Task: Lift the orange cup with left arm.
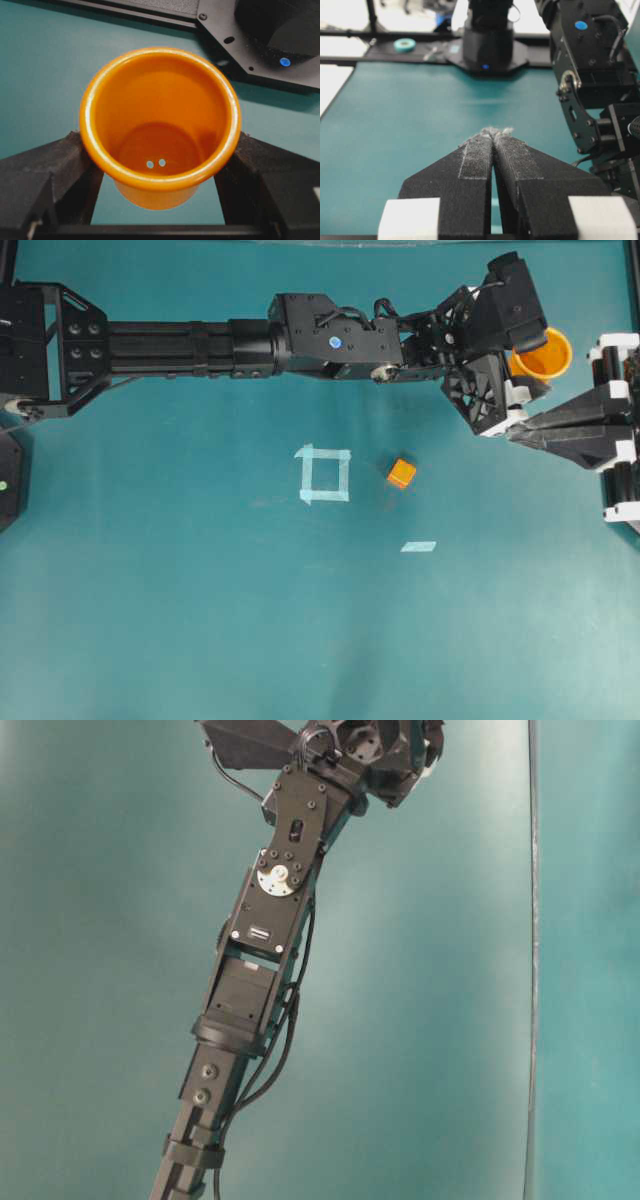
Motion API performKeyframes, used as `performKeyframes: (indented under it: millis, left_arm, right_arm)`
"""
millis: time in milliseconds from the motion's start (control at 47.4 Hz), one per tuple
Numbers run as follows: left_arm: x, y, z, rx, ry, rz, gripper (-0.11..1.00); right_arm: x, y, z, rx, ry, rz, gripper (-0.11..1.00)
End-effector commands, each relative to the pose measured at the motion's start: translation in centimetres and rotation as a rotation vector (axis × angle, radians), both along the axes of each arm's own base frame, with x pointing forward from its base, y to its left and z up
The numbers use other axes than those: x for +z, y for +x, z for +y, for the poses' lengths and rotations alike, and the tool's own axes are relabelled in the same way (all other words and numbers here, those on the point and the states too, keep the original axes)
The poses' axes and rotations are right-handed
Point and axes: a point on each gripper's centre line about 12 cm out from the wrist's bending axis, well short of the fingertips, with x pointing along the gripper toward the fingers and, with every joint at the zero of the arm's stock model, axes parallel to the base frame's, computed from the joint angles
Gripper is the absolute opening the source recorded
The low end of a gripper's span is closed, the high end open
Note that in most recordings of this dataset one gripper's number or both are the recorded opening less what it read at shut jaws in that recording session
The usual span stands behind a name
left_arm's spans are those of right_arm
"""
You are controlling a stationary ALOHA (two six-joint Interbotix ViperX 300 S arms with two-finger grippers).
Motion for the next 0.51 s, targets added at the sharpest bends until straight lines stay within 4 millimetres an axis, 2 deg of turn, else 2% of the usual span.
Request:
performKeyframes:
  millis: [0, 485]
  left_arm:
    - [6.14, -0.55, 0.11, 0.002, 0.022, -0.107, 0.63]
    - [6.43, -0.53, 0.12, 0.001, 0.025, -0.113, 0.63]
  right_arm:
    - [1.26, 0.19, 0.03, 0.001, 0.003, -0.034, 0.00]
    - [1.26, 0.19, 0.03, 0.002, 0.002, -0.034, 0.00]
